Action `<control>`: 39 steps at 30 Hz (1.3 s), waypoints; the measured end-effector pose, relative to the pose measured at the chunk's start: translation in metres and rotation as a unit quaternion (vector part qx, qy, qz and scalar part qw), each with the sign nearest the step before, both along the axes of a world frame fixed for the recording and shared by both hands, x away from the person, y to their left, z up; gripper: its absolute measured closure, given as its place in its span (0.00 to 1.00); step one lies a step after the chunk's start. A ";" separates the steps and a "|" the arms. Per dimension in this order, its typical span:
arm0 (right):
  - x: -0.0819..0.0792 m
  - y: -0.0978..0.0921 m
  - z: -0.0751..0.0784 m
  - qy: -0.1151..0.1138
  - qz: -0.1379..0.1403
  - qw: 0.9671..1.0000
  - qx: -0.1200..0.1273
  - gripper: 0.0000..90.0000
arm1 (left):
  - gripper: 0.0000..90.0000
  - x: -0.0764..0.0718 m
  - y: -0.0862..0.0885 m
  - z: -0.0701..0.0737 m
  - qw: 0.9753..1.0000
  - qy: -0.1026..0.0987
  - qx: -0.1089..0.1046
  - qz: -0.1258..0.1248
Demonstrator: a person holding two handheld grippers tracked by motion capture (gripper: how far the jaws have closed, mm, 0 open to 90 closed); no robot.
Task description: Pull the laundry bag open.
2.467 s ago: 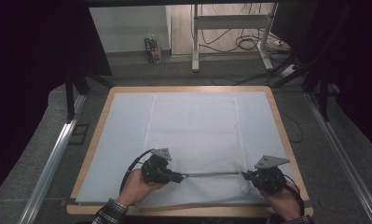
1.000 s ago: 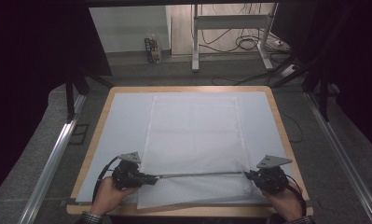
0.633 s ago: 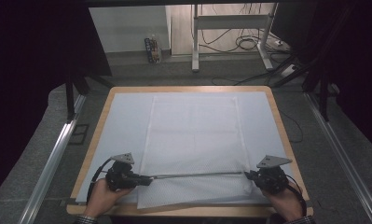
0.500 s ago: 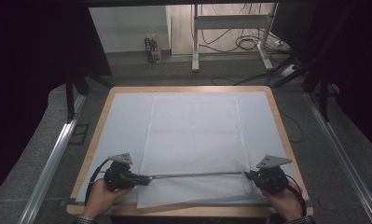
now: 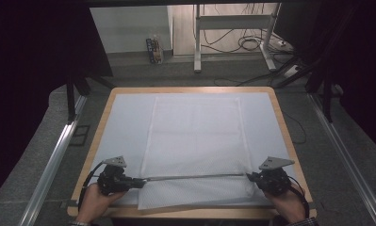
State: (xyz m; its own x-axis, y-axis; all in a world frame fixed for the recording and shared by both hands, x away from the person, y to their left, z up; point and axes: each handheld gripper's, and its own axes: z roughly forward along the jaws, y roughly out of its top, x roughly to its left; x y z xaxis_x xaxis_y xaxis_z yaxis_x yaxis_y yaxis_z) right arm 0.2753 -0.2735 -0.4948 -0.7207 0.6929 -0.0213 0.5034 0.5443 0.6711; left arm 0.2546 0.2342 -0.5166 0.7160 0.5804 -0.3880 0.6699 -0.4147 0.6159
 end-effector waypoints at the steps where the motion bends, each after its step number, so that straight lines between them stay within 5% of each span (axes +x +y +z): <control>1: 0.000 0.000 0.000 0.001 0.001 1.000 0.001 0.95 | 0.97 0.000 0.001 0.000 1.000 0.000 -0.002 0.001; 21: 0.000 0.000 -0.001 0.005 -0.004 1.000 -0.012 0.95 | 0.97 -0.007 0.020 -0.001 1.000 -0.002 0.003 0.029; 30: -0.005 0.001 -0.003 0.017 0.004 1.000 -0.012 0.95 | 0.97 -0.006 0.016 -0.001 0.997 -0.015 0.066 0.043; 35: -0.007 0.004 -0.006 0.022 0.005 0.999 -0.026 0.94 | 0.97 -0.006 0.015 -0.003 0.998 -0.004 0.054 0.040; 39: -0.010 0.006 -0.006 0.022 0.012 0.999 -0.031 0.93 | 0.96 -0.007 0.010 -0.004 0.997 -0.007 0.064 0.038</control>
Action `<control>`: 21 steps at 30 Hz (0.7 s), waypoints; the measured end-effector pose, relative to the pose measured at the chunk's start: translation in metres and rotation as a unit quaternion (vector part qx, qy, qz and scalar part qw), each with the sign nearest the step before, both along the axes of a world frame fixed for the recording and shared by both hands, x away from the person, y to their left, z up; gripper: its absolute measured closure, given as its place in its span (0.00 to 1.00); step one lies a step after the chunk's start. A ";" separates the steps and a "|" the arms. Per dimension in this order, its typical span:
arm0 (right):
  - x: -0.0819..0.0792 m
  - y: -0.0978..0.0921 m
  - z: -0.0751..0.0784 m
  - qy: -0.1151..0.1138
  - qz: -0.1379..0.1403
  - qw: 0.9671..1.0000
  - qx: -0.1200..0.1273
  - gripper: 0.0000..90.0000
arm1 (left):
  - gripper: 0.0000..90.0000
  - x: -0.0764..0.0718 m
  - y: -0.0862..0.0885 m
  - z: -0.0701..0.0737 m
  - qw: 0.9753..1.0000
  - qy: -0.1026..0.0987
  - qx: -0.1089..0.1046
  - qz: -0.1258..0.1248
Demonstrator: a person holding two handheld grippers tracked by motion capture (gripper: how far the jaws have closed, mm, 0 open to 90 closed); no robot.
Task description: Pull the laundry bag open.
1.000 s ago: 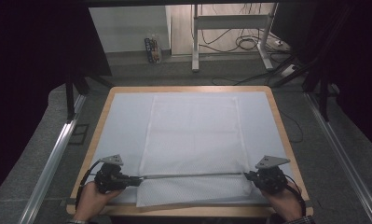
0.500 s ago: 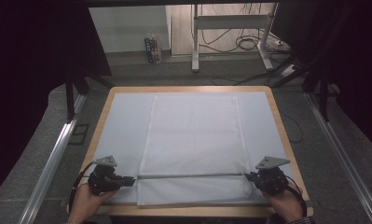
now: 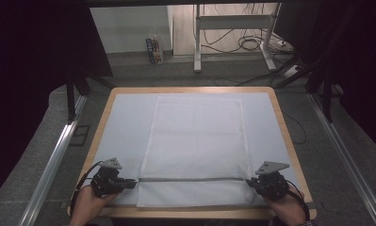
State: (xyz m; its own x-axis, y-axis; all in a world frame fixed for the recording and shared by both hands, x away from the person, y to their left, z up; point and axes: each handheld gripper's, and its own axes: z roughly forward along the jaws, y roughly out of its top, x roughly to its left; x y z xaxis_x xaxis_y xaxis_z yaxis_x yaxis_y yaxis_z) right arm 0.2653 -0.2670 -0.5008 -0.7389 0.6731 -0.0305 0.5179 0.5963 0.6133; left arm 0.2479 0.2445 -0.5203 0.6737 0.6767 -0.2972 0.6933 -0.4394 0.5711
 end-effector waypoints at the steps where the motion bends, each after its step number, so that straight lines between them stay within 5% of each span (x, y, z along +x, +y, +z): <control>1: 0.000 0.000 -0.001 0.000 0.003 1.000 -0.003 0.92 | 0.96 0.000 -0.001 0.000 1.000 -0.002 0.002 -0.001; 8: -0.002 0.000 0.002 -0.030 0.008 0.999 0.006 0.71 | 0.82 -0.001 -0.005 0.001 1.000 -0.028 0.012 0.000; 13: -0.001 0.003 0.001 -0.042 0.014 0.999 0.004 0.53 | 0.59 -0.003 -0.014 0.001 0.997 -0.059 0.039 0.015; 14: 0.000 0.002 0.001 -0.046 0.012 0.999 0.007 0.46 | 0.48 -0.003 -0.015 0.001 0.997 -0.063 0.044 0.017; 21: 0.001 0.001 0.002 -0.064 0.002 0.998 0.019 0.28 | 0.29 -0.004 -0.018 0.003 0.993 -0.099 0.049 0.040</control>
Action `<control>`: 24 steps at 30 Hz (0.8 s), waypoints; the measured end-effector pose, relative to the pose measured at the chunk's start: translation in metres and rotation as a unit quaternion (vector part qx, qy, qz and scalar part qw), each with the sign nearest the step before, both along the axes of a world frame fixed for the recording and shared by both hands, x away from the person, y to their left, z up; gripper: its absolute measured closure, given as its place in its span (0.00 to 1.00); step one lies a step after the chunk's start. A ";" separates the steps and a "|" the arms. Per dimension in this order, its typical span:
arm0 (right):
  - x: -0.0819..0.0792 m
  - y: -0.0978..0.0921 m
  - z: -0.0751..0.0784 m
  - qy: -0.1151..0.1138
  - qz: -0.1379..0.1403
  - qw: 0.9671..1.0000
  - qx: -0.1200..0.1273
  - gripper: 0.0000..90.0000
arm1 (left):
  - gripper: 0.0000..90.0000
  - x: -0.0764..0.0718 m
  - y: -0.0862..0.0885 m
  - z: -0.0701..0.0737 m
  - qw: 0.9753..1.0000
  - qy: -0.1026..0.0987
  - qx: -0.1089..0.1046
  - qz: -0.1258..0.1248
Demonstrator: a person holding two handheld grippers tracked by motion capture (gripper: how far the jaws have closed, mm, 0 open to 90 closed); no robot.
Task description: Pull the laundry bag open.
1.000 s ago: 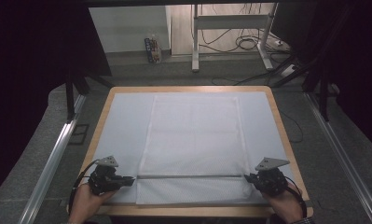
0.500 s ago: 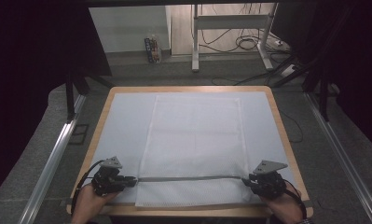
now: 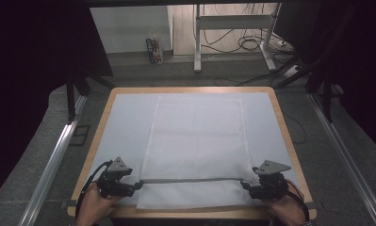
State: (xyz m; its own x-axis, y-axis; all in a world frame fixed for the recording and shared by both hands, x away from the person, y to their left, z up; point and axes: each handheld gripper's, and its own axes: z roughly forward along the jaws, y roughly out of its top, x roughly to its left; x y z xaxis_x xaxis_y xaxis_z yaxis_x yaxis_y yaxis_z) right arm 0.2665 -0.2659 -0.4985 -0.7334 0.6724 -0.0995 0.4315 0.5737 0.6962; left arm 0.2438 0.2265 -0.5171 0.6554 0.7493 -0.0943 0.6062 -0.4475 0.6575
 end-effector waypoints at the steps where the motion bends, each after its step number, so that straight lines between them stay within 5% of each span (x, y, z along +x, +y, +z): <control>1: 0.000 0.000 0.001 -0.003 -0.001 1.000 0.003 0.27 | 0.25 -0.001 0.000 0.001 1.000 -0.005 -0.006 0.003; 5: -0.001 -0.004 0.005 -0.005 -0.009 1.000 0.027 0.21 | 0.12 -0.006 -0.001 0.005 1.000 -0.020 -0.015 0.010; 11: -0.008 -0.006 0.007 -0.005 -0.008 0.999 0.045 0.12 | 0.05 -0.019 0.005 0.007 0.998 -0.035 -0.031 0.032; 17: -0.015 -0.012 0.002 0.008 -0.008 0.999 0.048 0.07 | 0.01 -0.036 0.016 -0.003 0.997 -0.059 -0.004 0.057; 24: -0.020 -0.017 -0.001 0.019 -0.013 0.998 0.056 0.05 | 0.00 -0.042 0.020 -0.017 0.997 -0.040 0.021 0.066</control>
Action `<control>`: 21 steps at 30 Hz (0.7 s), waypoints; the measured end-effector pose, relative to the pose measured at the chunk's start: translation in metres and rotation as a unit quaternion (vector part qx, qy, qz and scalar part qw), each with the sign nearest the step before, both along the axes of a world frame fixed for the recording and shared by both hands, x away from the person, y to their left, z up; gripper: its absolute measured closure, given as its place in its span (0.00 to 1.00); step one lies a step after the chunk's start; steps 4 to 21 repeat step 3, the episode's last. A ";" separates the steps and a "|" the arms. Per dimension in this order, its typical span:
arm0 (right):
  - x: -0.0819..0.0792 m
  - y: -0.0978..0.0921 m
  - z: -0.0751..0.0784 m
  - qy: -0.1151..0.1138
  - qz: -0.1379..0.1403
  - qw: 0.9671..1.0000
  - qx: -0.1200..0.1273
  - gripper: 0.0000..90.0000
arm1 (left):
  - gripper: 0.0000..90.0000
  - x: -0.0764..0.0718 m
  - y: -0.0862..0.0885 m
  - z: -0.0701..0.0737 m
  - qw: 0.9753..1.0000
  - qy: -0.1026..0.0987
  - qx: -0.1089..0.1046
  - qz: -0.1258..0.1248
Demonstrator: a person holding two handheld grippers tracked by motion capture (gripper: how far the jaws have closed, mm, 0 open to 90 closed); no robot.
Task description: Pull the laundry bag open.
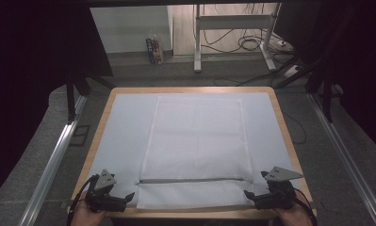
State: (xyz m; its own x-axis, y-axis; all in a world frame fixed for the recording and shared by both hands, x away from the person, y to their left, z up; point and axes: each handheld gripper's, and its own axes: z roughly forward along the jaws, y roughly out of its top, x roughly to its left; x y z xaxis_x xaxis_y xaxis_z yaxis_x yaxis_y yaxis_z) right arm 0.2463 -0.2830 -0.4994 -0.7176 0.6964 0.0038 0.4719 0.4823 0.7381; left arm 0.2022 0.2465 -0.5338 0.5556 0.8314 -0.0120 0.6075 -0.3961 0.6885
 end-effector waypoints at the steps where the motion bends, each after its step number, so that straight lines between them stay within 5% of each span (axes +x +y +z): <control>1: 0.001 0.000 -0.001 0.002 0.001 1.000 -0.002 0.05 | 0.00 0.001 0.000 0.000 1.000 0.003 0.000 -0.001; 21: 0.001 0.000 -0.001 0.003 0.001 1.000 -0.003 0.05 | 0.00 0.001 -0.001 0.000 1.000 0.002 0.001 -0.003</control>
